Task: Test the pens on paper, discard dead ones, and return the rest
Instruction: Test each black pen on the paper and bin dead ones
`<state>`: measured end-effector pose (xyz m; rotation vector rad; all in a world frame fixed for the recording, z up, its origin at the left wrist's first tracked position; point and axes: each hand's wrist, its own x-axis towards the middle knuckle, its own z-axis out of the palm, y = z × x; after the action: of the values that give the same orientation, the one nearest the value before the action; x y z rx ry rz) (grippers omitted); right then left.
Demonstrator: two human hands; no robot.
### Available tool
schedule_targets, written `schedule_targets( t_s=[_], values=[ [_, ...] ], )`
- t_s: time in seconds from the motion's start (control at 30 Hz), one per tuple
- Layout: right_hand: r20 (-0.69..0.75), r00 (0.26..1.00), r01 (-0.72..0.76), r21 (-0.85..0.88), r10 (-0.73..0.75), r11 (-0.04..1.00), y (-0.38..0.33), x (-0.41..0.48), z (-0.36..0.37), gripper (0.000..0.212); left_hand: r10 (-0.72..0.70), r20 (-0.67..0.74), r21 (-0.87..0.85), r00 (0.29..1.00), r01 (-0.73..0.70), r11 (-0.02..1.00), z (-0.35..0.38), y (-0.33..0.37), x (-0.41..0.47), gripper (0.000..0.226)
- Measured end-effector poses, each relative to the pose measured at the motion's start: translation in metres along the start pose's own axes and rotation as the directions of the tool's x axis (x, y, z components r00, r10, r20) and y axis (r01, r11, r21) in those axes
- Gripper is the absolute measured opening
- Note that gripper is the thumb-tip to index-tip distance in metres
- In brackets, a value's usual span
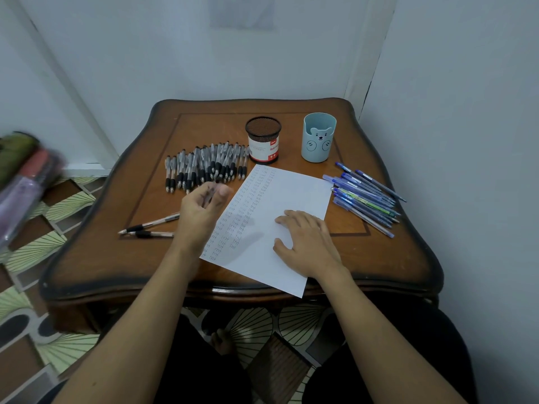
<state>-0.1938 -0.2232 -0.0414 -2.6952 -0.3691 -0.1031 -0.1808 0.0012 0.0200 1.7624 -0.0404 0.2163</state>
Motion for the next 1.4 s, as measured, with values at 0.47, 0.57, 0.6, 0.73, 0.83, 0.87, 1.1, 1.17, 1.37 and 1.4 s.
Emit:
schedule_targets(
  t_s=[0.47,0.57,0.6,0.73,0.83,0.87,1.1,1.17,1.37,1.4],
  values=[
    [0.009,1.000,-0.001,0.005,0.000,1.000,0.000,0.000,-0.001,0.051,0.054,0.075,0.186,0.996,-0.067,0.980,0.012,-0.007,0.004,0.031],
    [0.014,1.000,-0.004,0.000,0.004,1.000,0.000,0.000,-0.001,0.049,0.030,0.061,0.105,0.998,-0.036,0.994,0.013,-0.018,0.002,0.046],
    [0.015,1.000,-0.003,-0.002,0.003,1.000,0.000,0.000,0.000,0.049,0.030,0.068,0.115,0.997,-0.038,0.993,0.012,-0.021,0.001,0.052],
    [0.008,1.000,-0.002,0.003,0.002,1.000,0.000,0.000,0.001,0.050,0.027,0.123,0.107,0.992,-0.040,0.993,0.006,-0.027,0.000,0.043],
    [0.010,1.000,0.000,-0.002,0.000,1.000,0.000,0.000,0.001,0.050,0.003,0.138,0.147,0.990,-0.023,0.989,0.002,-0.039,0.001,0.022],
    [0.011,1.000,0.001,-0.001,-0.001,1.000,0.000,0.000,0.000,0.051,-0.018,0.140,0.138,0.990,-0.001,0.990,0.001,-0.042,0.000,0.019],
    [-0.003,1.000,-0.002,0.000,0.002,1.000,0.000,0.000,0.000,0.048,-0.102,0.001,0.138,0.995,0.100,0.985,0.001,-0.039,-0.004,0.034],
    [-0.006,1.000,-0.001,0.000,0.001,1.000,0.000,0.000,0.000,0.048,-0.131,-0.066,0.101,0.989,0.138,0.985,0.000,-0.043,-0.002,0.042],
    [-0.007,1.000,0.004,-0.002,-0.004,1.000,0.001,0.000,0.001,0.048,-0.109,-0.068,0.231,0.992,0.122,0.965,-0.001,-0.044,-0.002,0.044],
    [-0.010,1.000,0.004,-0.001,-0.004,1.000,0.001,0.000,0.001,0.048,-0.106,-0.065,0.241,0.992,0.119,0.963,-0.001,-0.044,-0.002,0.044]
  ],
)
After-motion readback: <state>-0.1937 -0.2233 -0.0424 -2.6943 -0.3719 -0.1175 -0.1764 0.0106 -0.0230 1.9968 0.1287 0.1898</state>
